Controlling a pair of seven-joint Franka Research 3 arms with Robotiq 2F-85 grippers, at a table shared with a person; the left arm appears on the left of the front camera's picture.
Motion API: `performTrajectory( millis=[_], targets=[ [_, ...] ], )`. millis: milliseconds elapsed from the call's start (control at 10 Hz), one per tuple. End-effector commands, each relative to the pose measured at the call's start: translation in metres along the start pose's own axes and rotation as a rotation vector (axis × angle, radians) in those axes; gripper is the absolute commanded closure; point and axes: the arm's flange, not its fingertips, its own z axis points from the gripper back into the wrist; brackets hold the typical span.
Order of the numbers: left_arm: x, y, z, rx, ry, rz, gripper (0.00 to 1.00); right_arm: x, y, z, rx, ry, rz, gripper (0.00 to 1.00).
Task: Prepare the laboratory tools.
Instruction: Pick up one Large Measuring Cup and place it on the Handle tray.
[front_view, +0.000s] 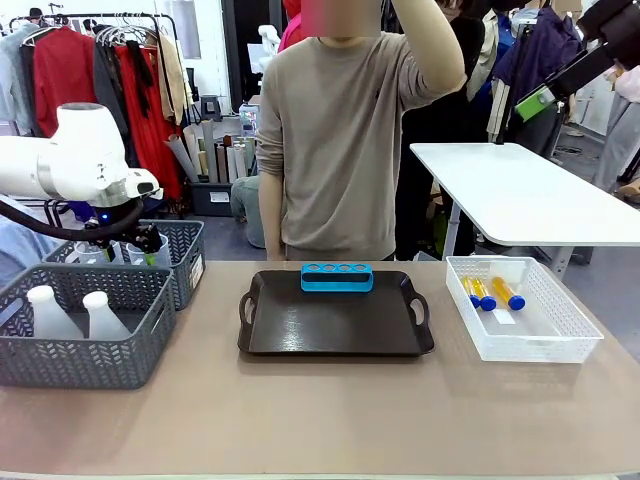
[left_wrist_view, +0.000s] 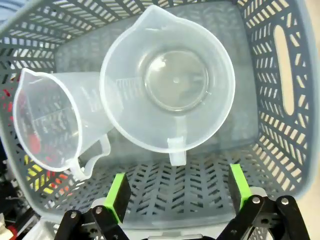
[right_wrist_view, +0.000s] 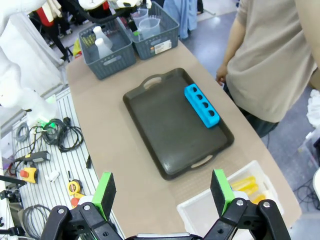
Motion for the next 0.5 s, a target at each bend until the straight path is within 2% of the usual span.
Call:
performTrajectory(
  millis=[0,400],
  targets=[
    [0.000,-0.002,-0.006,-0.020,-0.021,0.038,0.00,0.001,0.001,0.000,0.005,-0.009,0.007,0.00],
    [0.004,0.001,-0.026,-0.013,-0.010,0.022,0.00,0.001,0.001,0.000,0.005,-0.009,0.007,0.00]
  ],
)
